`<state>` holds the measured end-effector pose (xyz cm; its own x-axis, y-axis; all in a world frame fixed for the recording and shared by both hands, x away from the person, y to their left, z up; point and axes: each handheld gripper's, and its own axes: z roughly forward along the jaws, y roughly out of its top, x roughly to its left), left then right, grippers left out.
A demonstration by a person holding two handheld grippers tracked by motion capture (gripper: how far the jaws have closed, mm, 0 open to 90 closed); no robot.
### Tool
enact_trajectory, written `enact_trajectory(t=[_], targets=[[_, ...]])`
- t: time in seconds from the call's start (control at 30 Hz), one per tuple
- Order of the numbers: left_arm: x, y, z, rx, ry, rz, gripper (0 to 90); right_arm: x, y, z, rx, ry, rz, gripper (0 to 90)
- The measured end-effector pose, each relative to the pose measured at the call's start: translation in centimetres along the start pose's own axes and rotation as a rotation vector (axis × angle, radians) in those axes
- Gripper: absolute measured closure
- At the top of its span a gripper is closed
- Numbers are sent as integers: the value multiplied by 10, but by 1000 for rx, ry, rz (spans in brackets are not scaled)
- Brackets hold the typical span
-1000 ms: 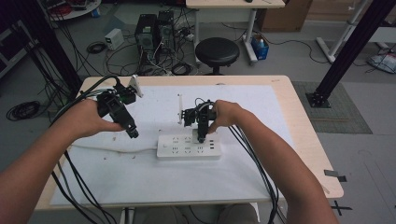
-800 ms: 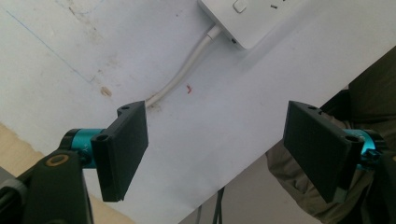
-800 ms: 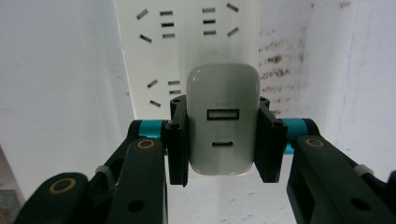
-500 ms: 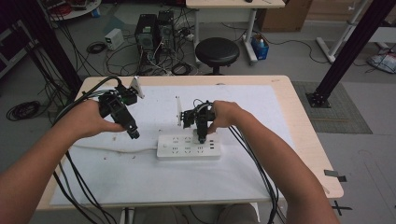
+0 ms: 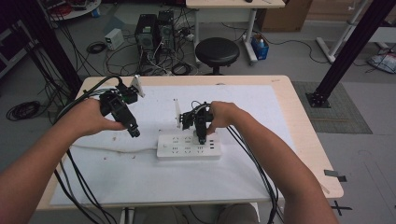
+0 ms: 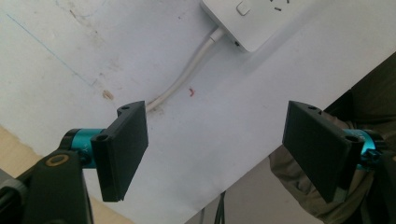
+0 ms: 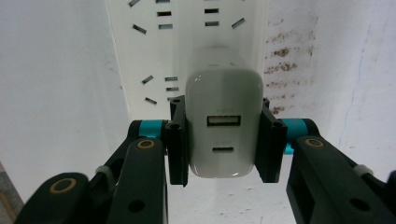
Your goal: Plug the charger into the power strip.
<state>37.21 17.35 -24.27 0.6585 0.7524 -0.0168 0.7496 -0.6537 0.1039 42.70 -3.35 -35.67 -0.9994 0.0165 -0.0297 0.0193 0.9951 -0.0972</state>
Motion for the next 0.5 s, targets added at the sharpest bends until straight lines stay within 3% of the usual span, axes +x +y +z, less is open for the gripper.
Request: enact_trajectory(t=[0.2, 0.5], targets=[[1, 0, 1, 6, 3, 0, 225, -4, 1, 3, -11, 18, 4, 624], [3, 2, 3, 17, -4, -1, 225, 5, 5, 5, 11, -37, -19, 625]])
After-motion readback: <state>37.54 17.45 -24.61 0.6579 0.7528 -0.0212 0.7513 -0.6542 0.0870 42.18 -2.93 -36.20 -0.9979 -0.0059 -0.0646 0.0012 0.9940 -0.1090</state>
